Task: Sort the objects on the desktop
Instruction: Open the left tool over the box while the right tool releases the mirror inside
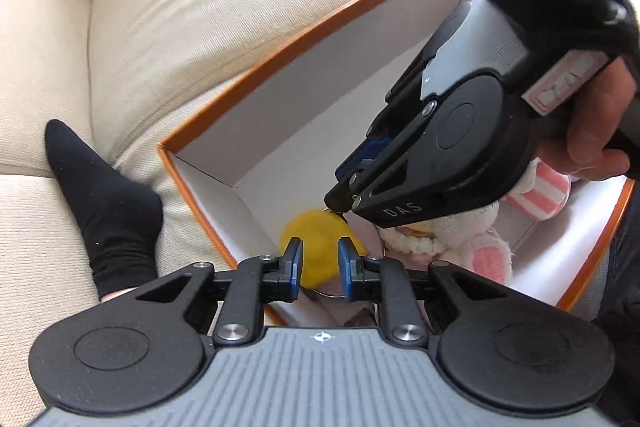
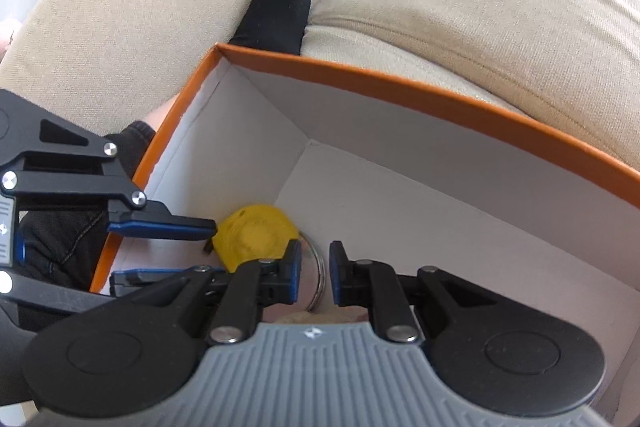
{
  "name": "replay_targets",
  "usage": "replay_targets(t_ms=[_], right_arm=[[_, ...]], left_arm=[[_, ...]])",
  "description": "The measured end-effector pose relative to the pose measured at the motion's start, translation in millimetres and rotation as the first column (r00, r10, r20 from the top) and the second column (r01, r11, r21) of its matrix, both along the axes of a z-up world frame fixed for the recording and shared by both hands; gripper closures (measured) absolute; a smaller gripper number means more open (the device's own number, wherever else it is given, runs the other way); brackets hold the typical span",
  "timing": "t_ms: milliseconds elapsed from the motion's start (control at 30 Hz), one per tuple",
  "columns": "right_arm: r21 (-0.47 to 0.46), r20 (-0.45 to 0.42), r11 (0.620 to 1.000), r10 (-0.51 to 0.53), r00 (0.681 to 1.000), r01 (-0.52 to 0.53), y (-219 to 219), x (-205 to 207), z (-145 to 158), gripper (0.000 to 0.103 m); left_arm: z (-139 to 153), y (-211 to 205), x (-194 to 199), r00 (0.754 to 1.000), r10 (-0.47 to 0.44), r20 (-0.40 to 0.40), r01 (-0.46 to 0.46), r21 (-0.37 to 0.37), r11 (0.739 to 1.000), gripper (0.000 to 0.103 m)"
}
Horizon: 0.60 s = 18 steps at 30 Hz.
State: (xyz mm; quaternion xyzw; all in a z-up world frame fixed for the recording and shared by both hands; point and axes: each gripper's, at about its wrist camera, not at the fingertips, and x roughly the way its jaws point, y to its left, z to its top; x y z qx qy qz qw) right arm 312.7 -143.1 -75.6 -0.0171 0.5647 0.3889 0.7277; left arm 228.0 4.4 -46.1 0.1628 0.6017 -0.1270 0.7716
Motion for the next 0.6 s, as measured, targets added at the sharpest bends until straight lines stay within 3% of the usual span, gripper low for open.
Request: replay_targets(t_ms=[300,467,500,533,600], right_arm=[[0.048,0.001,0.999,0.016,1.0,-0.016,6.1,0.6,7.0,0.085],[0.042,-0.056,0.999,-0.006,0.998,0.008,4.8,-0.5,3.1,0.084],[0.042,-0.062,0.999,-0.021,0.998,0.024,2.0,1.5,2.3,0.076],[0.044,-0.076,0.998,-0.04,0.996,0.043,-2.5,4.9,1.8,0.059],[0.047,-0.131,0.996,-0.068,0.989,0.075,-7.3,9.4,-4.9,0.056]], left_arm=[[44.8,16.3,-8.2,0.986,0.141,0.088,-0.121,-0.198,0.973,0.08],[64.5,28.4,-12.3,0.966,0.21,0.151,-0.171,-0.237,0.956,0.08],[65.0,34.3,-13.4,0.961,0.228,0.156,-0.184,-0.253,0.95,0.08],[64.5,39.7,-15.2,0.957,0.245,0.157,-0.197,-0.269,0.943,0.08],[61.7,48.2,-18.7,0.949,0.275,0.153,-0.223,-0.289,0.931,0.08]])
